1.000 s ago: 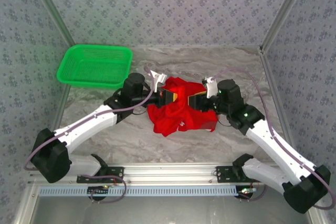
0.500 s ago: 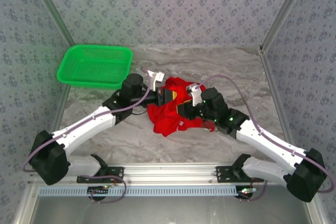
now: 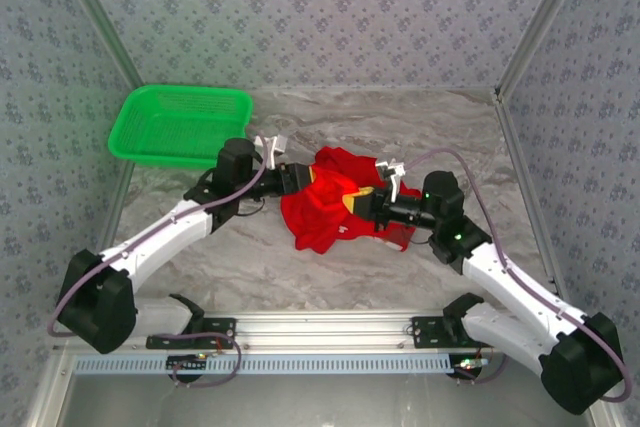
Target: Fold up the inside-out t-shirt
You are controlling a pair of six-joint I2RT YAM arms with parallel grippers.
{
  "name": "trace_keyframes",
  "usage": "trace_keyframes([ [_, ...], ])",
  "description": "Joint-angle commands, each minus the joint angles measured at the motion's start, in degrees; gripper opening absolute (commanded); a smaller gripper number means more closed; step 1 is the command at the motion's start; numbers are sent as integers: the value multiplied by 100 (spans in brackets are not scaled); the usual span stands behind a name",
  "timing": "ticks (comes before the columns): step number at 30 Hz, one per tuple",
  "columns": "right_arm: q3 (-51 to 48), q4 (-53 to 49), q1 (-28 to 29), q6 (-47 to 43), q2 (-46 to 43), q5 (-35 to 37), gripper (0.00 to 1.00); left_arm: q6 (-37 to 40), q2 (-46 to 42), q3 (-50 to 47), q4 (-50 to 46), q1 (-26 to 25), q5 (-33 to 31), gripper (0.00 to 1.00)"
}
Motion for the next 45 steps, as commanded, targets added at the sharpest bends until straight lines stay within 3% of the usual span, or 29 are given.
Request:
trace_keyframes([
  [1,52,796,-34,260,44,-541,0,708,-224,321,-763,-196,-405,49],
  [4,70,749,-38,205,99,-575,0,1369,-614,436,-1350,-477,-1240,57],
  [7,186,423,-77,61,127,-654,0,1951,-1232,250,-1290,-689,-1687,59],
  [9,365,-123,-90,-221,110,-665,0,2305,-1558,93,-1074,-740,-1508,56],
  [11,566,-829,-95,-646,61,-603,0,2629,-1692,5,-911,-783,-1087,48],
  [14,769,-1548,-101,-1213,9,-512,0,2932,-1489,118,-932,-847,-431,35],
  [16,800,-1631,-100,-1261,-5,-519,0,2990,-1201,302,-1026,-987,-337,32],
  [19,816,-1578,-101,-1226,-7,-533,0,3126,-828,610,-1412,-1283,-1196,34],
  [23,814,-1490,-105,-1191,-22,-564,0,3159,-482,880,-1723,-1503,-2712,49],
  [26,806,-1528,-99,-1209,-53,-615,0,3268,-257,968,-1742,-1518,-3133,53],
  [31,801,-1692,-101,-1281,-173,-601,0,3320,226,1204,-1963,-1518,-3308,56],
  [35,805,-1790,-108,-1351,-215,-566,0,3254,401,1253,-1808,-1493,-2633,53],
  [36,797,-1813,-115,-1366,-223,-552,0,3200,415,1252,-1724,-1461,-2323,48],
  [38,772,-1964,-122,-1431,-257,-359,0,3023,379,1226,-1467,-1323,-1405,29],
  [40,829,-2295,-126,-1441,-289,347,0,2820,208,1098,-1131,-1179,-505,12],
  [42,947,-2759,-128,-1540,-256,1377,0,2527,-57,835,-615,-1025,336,1],
  [43,1018,-2946,-119,-1522,-234,2003,0,2331,-224,682,-345,-950,638,0],
  [45,1041,-3065,-64,-1561,-187,2516,0,1979,-485,422,160,-845,1062,0],
])
